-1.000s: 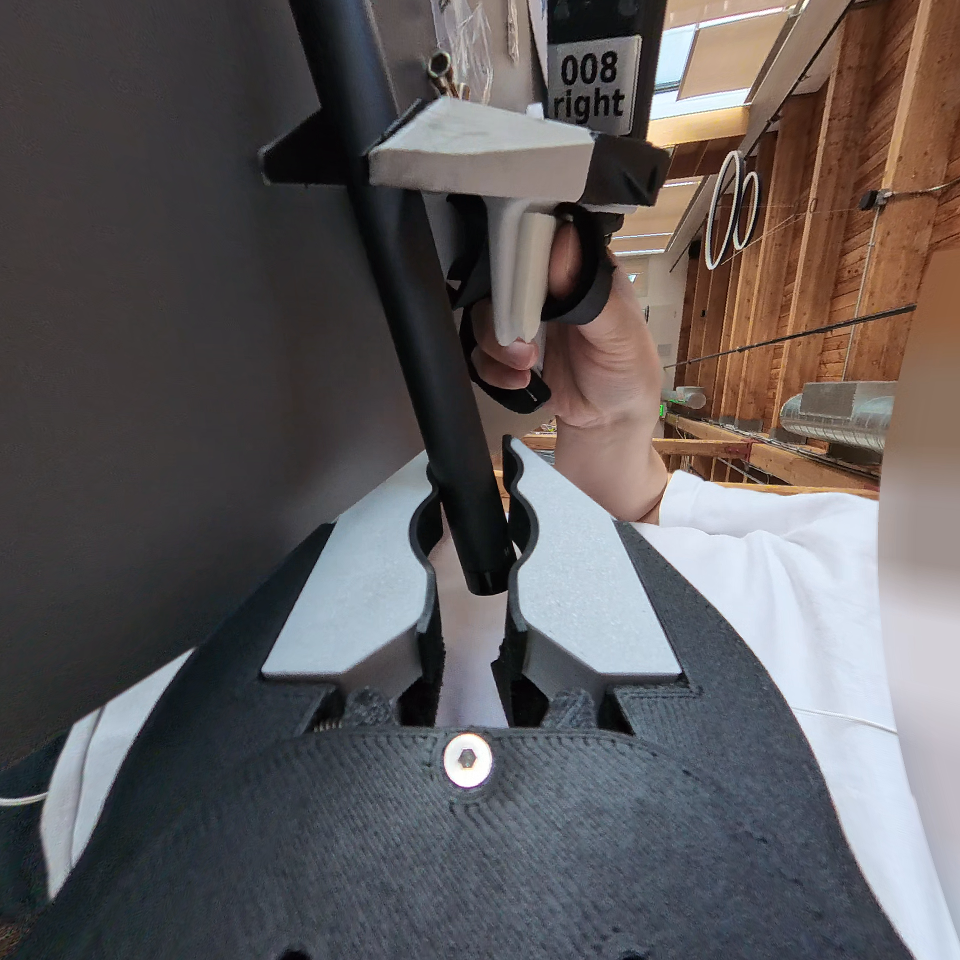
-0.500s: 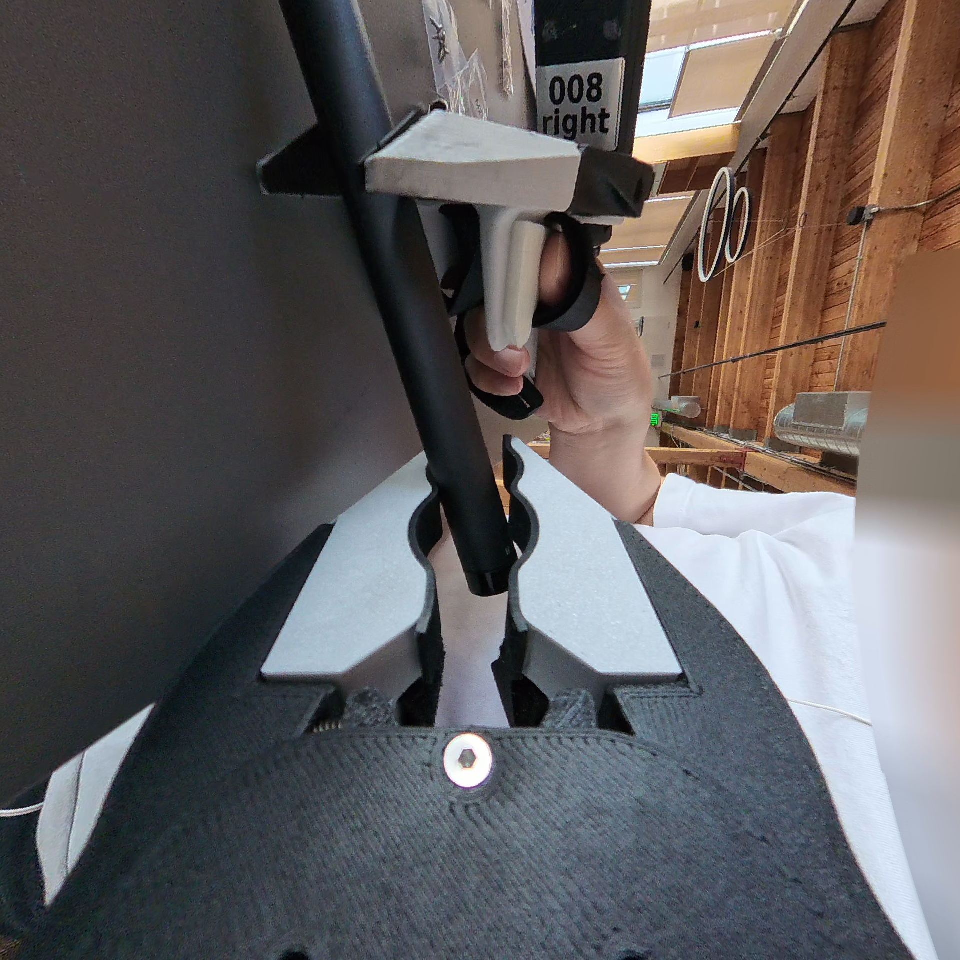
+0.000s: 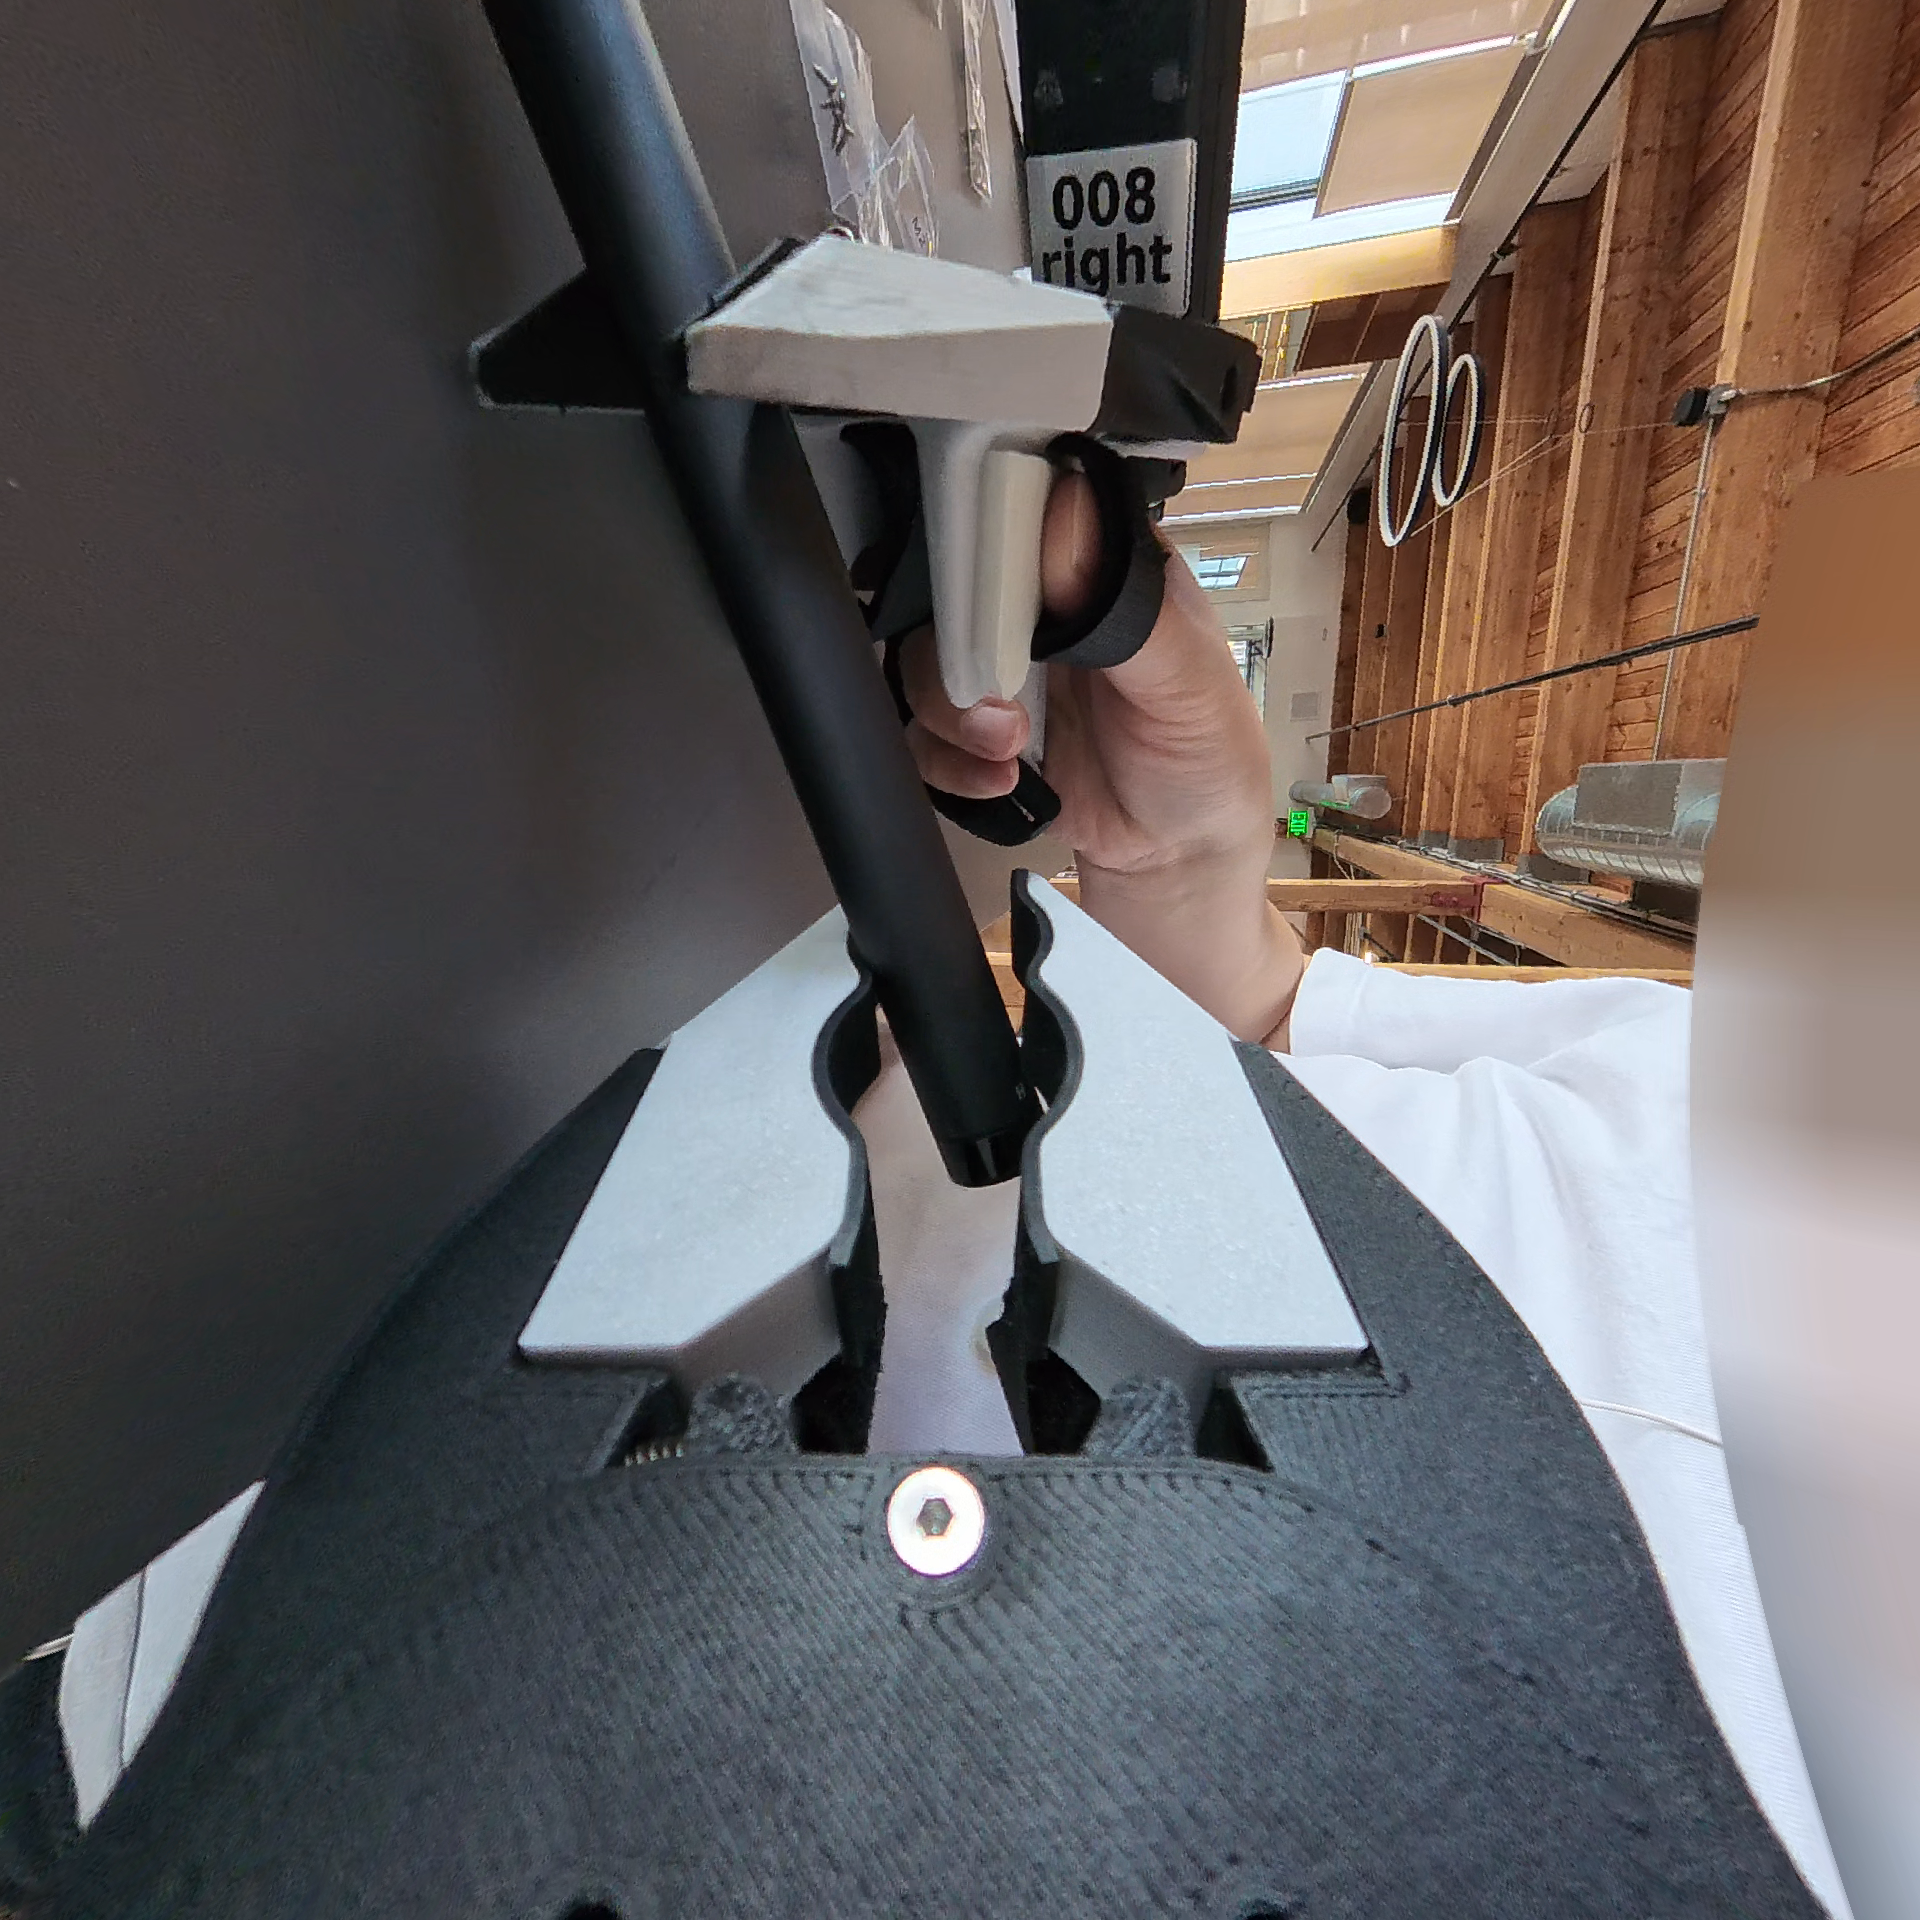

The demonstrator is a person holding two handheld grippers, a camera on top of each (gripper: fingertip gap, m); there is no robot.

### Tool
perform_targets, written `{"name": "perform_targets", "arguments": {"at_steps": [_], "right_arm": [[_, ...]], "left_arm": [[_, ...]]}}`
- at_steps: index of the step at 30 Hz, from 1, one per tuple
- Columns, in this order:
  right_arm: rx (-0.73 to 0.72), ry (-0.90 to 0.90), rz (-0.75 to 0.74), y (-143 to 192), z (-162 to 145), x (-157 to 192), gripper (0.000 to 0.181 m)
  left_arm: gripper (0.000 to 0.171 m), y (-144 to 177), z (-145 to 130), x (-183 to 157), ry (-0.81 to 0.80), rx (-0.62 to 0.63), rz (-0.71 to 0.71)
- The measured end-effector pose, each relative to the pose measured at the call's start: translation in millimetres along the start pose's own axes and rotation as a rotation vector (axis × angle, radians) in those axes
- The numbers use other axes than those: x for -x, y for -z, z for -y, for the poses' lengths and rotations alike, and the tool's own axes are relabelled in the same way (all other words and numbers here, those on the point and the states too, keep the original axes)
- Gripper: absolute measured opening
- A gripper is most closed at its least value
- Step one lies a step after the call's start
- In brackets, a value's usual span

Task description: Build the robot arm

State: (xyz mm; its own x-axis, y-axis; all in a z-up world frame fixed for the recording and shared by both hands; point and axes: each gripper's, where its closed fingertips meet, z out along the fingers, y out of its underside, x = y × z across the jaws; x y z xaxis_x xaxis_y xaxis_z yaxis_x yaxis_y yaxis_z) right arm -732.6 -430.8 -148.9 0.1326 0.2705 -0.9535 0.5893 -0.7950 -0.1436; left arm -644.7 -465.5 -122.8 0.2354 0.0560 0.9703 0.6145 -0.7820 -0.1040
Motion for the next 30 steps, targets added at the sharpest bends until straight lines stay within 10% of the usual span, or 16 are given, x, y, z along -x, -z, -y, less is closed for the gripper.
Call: {"name": "perform_targets", "arguments": {"at_steps": [30], "right_arm": [[-0.025,0.085,0.092,2,-19,13,0.023]], "left_arm": [[0.021,-7,-22,7,0.010,0.002,-0.009]]}}
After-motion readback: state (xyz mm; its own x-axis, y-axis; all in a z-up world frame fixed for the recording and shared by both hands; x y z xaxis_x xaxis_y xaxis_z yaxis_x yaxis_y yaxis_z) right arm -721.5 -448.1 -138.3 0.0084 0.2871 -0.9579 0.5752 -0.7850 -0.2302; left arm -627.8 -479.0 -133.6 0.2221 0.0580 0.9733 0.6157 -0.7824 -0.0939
